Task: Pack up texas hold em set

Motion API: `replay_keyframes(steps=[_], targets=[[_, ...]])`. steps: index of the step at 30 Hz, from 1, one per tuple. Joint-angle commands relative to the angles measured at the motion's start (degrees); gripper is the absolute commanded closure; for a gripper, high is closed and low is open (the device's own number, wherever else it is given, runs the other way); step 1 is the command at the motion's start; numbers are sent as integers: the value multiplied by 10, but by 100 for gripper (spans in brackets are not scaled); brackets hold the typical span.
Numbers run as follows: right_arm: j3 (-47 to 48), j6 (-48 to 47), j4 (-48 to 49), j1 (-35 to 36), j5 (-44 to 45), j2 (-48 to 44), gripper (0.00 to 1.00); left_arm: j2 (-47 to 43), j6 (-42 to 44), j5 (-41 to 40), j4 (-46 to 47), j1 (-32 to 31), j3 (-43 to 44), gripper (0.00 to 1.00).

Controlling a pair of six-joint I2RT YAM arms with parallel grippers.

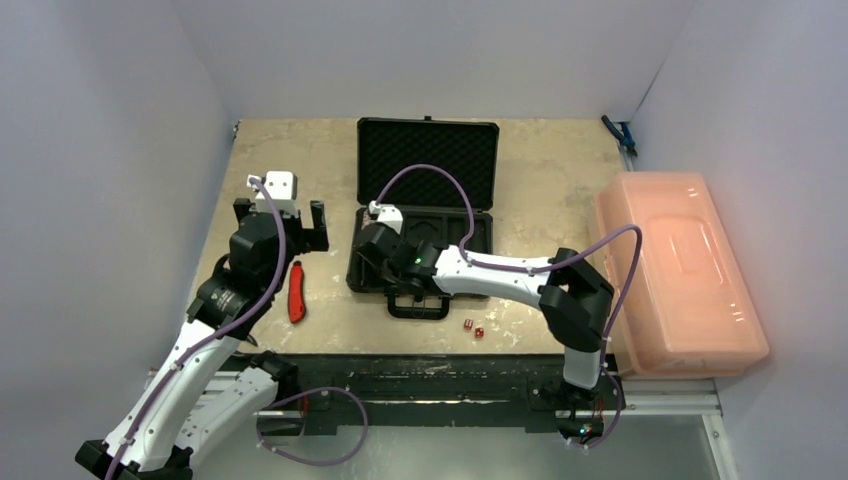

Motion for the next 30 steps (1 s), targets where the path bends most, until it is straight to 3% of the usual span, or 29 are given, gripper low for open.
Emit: replay_keyframes(steps=[1, 11, 17, 30], targets=[[9, -8, 19, -3, 2, 0, 62, -6, 9, -5, 8, 2, 16, 2], [32, -3, 9, -4, 1, 33, 88, -4, 8, -5, 9, 2, 16, 1], [47, -7, 11, -6, 6, 53, 95, -3, 10, -7, 8, 2, 15, 2], [64, -13, 18, -44, 9, 86, 97, 6, 11, -4, 10, 2, 15, 2]])
